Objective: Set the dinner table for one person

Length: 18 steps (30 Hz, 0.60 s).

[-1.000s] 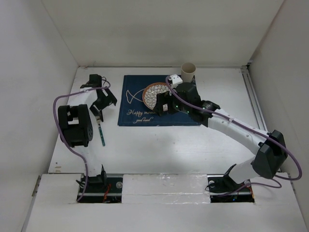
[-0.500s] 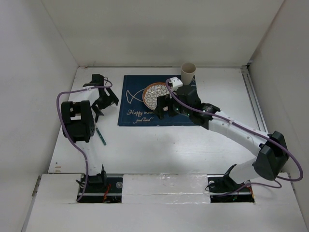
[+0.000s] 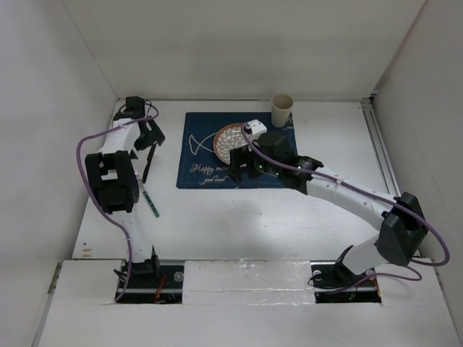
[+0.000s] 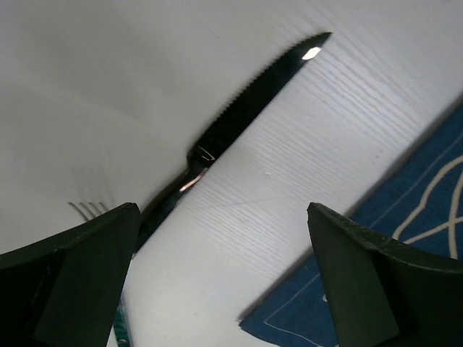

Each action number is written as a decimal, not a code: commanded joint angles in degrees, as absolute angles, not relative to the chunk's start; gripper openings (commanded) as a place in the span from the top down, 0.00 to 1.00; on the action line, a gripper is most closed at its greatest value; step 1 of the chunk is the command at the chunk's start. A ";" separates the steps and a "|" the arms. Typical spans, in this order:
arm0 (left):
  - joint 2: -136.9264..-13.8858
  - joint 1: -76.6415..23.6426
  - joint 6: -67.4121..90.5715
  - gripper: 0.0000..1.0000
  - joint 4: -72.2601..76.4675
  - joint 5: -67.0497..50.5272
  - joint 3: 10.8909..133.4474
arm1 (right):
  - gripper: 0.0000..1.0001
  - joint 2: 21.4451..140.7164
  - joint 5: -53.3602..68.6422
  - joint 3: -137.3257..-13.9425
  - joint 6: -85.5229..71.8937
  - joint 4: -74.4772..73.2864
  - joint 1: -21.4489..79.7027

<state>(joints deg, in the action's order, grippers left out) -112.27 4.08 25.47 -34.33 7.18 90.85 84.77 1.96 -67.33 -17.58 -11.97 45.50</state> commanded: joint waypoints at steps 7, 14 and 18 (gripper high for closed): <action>-115.58 6.42 18.98 0.04 -33.57 5.19 87.98 | 0.00 84.29 2.38 -68.91 -16.70 -8.79 46.05; -115.58 5.89 18.98 0.29 -32.26 4.56 85.69 | 0.00 84.29 2.90 -68.38 -16.70 -8.79 46.05; -116.89 4.83 18.98 0.51 -33.66 5.80 85.69 | 0.00 84.29 2.90 -68.38 -16.70 -8.79 46.05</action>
